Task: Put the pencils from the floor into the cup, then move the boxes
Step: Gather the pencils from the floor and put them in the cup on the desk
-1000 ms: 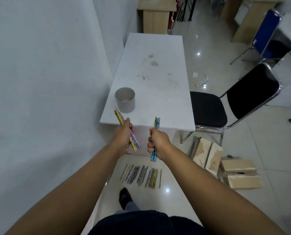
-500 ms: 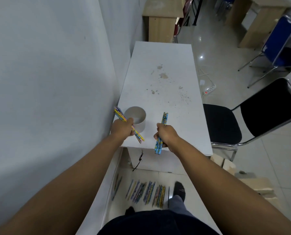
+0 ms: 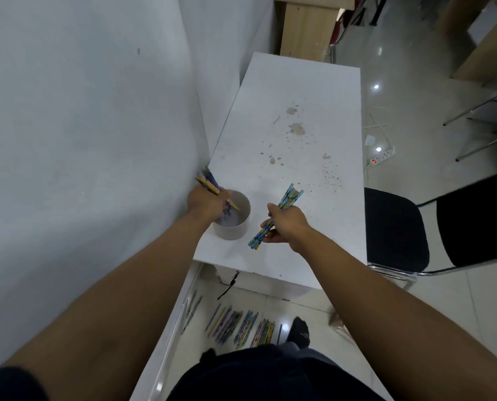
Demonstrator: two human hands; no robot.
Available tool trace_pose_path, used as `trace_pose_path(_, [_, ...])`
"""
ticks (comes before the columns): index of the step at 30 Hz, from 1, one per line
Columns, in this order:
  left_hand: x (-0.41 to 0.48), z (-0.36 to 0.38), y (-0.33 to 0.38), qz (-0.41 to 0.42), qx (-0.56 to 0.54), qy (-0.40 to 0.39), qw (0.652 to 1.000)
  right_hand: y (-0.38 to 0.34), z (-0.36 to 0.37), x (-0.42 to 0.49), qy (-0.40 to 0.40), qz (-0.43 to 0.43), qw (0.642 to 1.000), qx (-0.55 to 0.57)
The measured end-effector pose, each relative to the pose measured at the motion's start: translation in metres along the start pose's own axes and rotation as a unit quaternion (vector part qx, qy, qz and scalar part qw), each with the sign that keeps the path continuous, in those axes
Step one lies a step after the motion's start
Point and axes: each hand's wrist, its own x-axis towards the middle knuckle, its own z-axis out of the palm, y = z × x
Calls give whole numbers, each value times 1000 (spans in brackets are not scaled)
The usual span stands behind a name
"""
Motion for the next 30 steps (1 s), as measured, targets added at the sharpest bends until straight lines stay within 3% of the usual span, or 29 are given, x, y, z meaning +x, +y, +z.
trace_pose_path(3, [5, 7, -9, 8, 63, -27, 998, -1, 2, 13, -2, -1, 1000, 19])
trace_pose_path(13, [15, -8, -28, 31, 19, -30, 999, -26, 32, 37, 9, -46, 997, 58])
trace_pose_path(23, [22, -2, -31, 32, -77, -106, 991, -39, 71, 69, 22, -82, 994, -68])
trace_pose_path(30, [34, 5, -32, 54, -26, -98, 993, -30, 88, 94, 40, -81, 990, -108])
